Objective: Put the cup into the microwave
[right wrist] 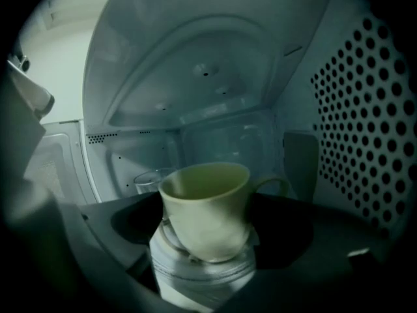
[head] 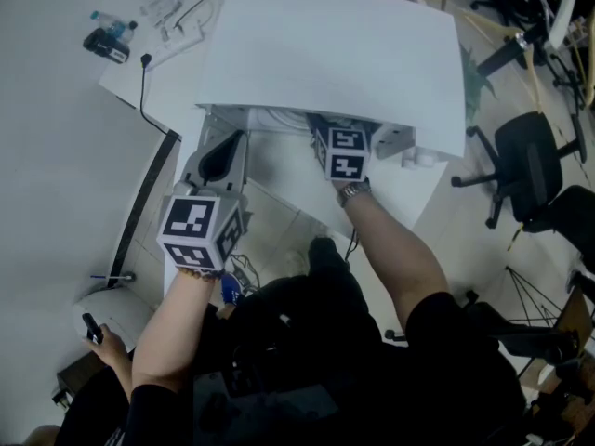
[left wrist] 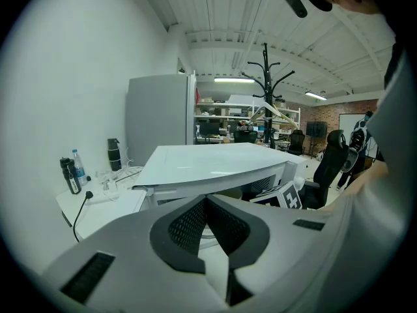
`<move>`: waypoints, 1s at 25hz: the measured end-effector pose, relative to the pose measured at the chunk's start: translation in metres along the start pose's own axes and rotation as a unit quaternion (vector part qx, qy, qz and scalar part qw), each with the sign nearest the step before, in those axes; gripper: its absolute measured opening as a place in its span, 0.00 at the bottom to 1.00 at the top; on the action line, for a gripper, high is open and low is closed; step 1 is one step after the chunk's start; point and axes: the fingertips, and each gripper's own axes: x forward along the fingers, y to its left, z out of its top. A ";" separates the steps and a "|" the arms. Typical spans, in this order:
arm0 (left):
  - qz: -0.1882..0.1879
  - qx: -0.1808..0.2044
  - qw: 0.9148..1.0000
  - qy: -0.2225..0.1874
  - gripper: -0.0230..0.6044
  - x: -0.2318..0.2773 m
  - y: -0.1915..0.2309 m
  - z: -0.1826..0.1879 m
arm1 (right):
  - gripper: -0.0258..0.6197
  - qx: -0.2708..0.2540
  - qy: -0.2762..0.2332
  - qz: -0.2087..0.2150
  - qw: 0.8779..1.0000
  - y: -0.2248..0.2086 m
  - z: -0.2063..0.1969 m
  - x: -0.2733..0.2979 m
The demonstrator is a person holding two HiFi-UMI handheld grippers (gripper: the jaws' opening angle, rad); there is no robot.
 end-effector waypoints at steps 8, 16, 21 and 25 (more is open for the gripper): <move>-0.007 0.000 1.000 -0.001 0.04 -0.011 -0.006 -0.002 | 0.76 0.000 0.004 0.004 1.000 0.008 -0.007 -0.014; -0.015 0.008 1.000 -0.015 0.04 -0.031 -0.012 -0.002 | 0.76 0.002 0.005 0.000 1.000 0.017 -0.009 -0.039; -0.025 0.010 0.999 -0.022 0.04 -0.048 -0.022 -0.004 | 0.76 -0.004 0.001 0.000 1.000 0.024 -0.009 -0.061; -0.032 0.016 0.999 -0.031 0.04 -0.061 -0.027 -0.006 | 0.76 -0.010 -0.008 -0.001 1.000 0.030 -0.005 -0.082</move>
